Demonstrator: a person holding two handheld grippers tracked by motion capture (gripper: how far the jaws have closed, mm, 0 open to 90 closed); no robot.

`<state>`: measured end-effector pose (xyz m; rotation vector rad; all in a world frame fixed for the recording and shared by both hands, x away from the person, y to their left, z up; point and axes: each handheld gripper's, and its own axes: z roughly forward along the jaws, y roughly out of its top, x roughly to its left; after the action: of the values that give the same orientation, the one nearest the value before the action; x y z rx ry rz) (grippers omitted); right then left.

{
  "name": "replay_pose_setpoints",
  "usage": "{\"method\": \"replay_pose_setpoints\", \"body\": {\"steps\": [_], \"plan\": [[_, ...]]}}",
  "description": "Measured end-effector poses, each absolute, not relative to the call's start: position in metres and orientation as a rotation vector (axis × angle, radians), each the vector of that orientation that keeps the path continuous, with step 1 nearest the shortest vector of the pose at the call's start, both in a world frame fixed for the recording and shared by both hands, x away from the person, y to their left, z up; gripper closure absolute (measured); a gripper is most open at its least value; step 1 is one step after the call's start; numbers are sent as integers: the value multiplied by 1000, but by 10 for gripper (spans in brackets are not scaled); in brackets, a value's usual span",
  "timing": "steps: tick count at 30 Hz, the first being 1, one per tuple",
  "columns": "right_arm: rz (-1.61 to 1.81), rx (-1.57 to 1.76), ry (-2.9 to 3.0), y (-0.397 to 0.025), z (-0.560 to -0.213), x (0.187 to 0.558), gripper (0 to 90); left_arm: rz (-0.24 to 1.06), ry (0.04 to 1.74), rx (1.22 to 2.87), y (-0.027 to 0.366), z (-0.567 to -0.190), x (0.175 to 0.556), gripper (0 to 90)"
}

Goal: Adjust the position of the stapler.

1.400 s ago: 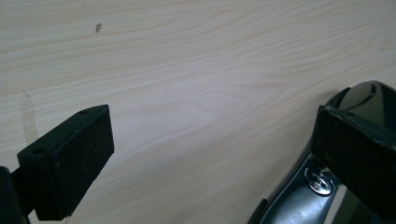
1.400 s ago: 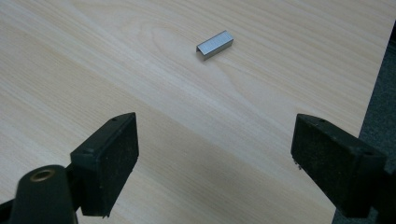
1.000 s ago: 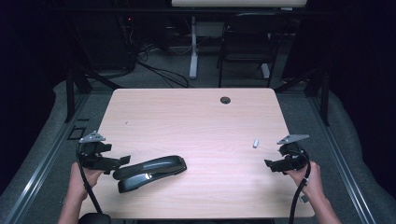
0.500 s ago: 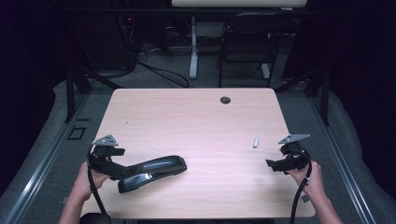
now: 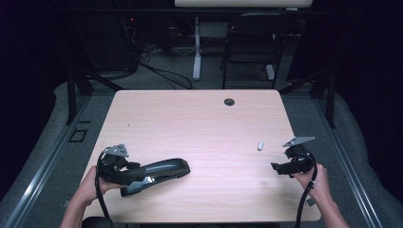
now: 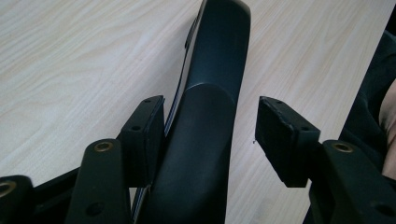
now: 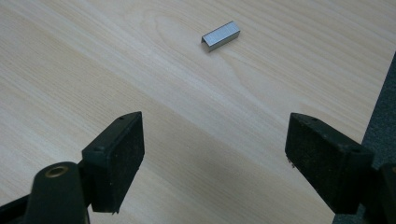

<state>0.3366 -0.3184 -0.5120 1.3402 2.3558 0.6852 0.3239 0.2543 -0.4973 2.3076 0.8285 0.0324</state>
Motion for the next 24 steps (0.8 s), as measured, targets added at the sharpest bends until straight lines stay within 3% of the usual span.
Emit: {"method": "replay_pose_setpoints", "body": {"steps": [3,24], "plan": [[679,1340,2357,-318,-512,337,202,44,839,2303,255,-498,324,523],[672,1319,2355,-315,-512,338,218,31,1027,2217,238,-498,327,524]]}}
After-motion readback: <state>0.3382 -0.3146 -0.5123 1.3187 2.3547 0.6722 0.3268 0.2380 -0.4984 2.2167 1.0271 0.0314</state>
